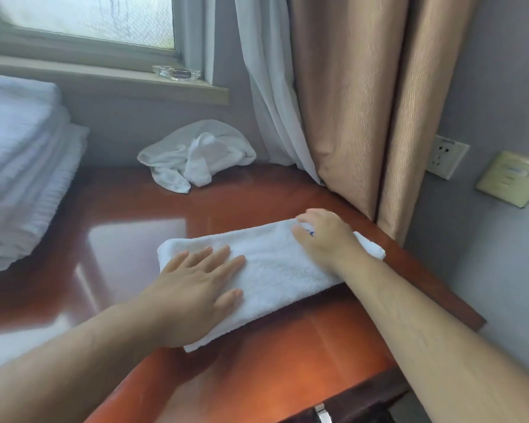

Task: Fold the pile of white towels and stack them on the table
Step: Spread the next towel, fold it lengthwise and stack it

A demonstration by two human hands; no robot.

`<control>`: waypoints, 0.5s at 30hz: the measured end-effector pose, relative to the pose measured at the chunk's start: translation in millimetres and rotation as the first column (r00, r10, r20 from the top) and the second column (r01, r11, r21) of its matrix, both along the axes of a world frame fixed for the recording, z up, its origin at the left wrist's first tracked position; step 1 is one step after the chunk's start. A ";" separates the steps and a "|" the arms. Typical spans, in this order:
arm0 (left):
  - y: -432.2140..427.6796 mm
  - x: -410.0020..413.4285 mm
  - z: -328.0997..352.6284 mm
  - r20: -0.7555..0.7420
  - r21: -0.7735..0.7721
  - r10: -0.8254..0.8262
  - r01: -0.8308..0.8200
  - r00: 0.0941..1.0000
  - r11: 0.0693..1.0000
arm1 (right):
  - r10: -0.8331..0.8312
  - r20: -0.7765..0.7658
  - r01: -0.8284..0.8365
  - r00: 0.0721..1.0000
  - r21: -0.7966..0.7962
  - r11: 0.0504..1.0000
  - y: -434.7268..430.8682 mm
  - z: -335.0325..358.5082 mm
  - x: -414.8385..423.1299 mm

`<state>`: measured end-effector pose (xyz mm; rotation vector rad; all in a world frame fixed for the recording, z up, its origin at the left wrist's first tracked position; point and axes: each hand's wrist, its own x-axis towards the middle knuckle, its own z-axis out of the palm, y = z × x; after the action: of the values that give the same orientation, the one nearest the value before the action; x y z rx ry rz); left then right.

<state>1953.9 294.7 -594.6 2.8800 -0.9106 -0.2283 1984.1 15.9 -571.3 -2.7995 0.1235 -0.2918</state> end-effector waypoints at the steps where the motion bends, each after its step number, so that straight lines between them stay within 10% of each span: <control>1: 0.0 -0.2 -0.2 0.001 0.007 -0.006 0.006 1.000 1.000 | 0.064 -0.117 -0.067 0.991 -0.016 0.998 7.2 -7.1 -1.3; 8: 15.1 -7.8 0.1 0.026 0.003 0.012 -0.012 1.000 1.000 | 0.051 -0.337 -0.109 0.940 -0.156 0.982 12.6 -16.8 -3.2; 15: 77.4 -6.6 5.7 0.029 -0.046 0.362 -0.360 0.932 0.932 | 0.051 -0.344 -0.131 0.938 -0.214 0.968 71.3 -21.4 -45.2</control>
<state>1947.3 372.1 -588.9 2.9513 -0.3673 -0.1195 1938.9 87.2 -592.7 -3.0542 0.0369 0.2134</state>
